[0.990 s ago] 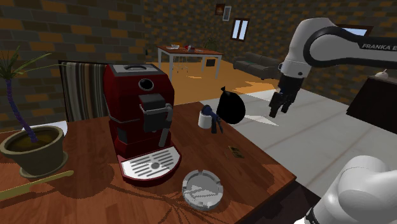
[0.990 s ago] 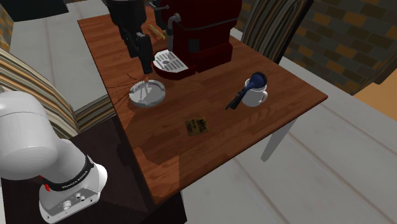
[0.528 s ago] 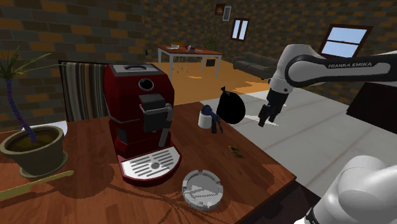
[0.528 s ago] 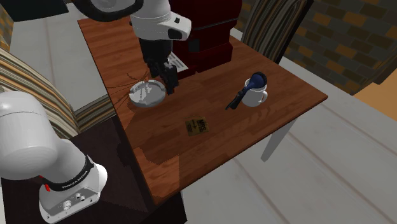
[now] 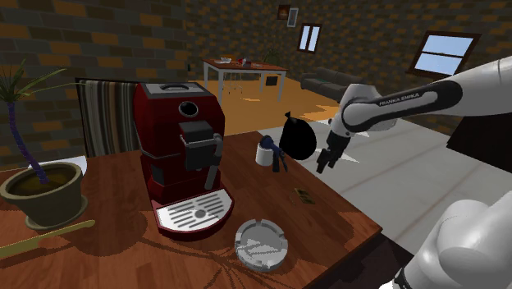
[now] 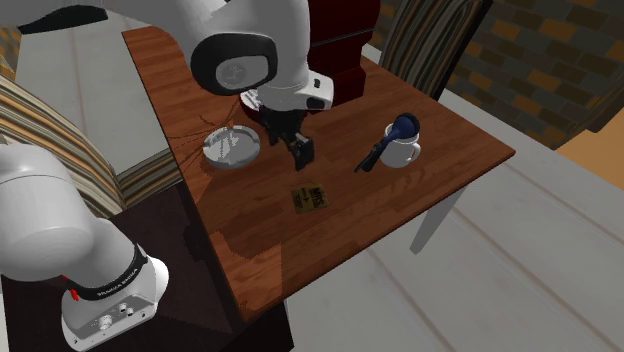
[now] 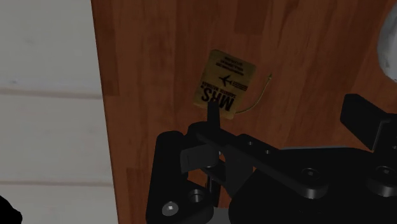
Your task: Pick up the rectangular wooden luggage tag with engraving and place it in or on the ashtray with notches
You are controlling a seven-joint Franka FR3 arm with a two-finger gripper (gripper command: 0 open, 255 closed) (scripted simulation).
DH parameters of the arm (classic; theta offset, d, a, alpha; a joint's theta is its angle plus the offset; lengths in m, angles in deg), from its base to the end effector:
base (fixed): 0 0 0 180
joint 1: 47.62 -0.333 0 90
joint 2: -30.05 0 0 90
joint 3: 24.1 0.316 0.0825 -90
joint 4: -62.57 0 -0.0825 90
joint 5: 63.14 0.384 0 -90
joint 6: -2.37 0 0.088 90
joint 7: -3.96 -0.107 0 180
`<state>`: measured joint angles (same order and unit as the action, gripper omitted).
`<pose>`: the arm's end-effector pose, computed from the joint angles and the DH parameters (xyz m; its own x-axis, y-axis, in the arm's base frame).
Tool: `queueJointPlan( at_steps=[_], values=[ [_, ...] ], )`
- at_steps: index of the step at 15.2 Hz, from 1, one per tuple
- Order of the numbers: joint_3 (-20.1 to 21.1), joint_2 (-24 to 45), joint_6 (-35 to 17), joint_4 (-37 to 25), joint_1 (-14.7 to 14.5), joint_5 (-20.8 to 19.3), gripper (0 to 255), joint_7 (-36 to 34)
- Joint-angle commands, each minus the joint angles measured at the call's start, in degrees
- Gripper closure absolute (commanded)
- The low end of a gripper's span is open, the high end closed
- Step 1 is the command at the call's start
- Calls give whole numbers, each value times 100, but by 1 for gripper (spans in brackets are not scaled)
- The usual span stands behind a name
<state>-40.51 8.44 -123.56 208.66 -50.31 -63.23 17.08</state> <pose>0.4037 -0.0973 0.3969 0.9994 0.0073 0.0343 0.0106 -0.9952 -0.0975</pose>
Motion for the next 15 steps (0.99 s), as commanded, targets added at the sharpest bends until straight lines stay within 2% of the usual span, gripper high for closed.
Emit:
queueJointPlan(
  at_steps=[1, 4, 8, 12, 15],
  values=[
    [-185, 518, -462, -85, -93, 209, 0, 339],
    [-384, 1239, -1004, -250, -255, 681, 0, 878],
    [-504, 2262, -1548, -623, -397, 1603, 0, 1783],
    [-337, 3293, -1858, -1167, -294, 2642, 0, 2739],
    [-203, 3587, -2003, -1275, -215, 2920, 0, 2964]
  ],
)
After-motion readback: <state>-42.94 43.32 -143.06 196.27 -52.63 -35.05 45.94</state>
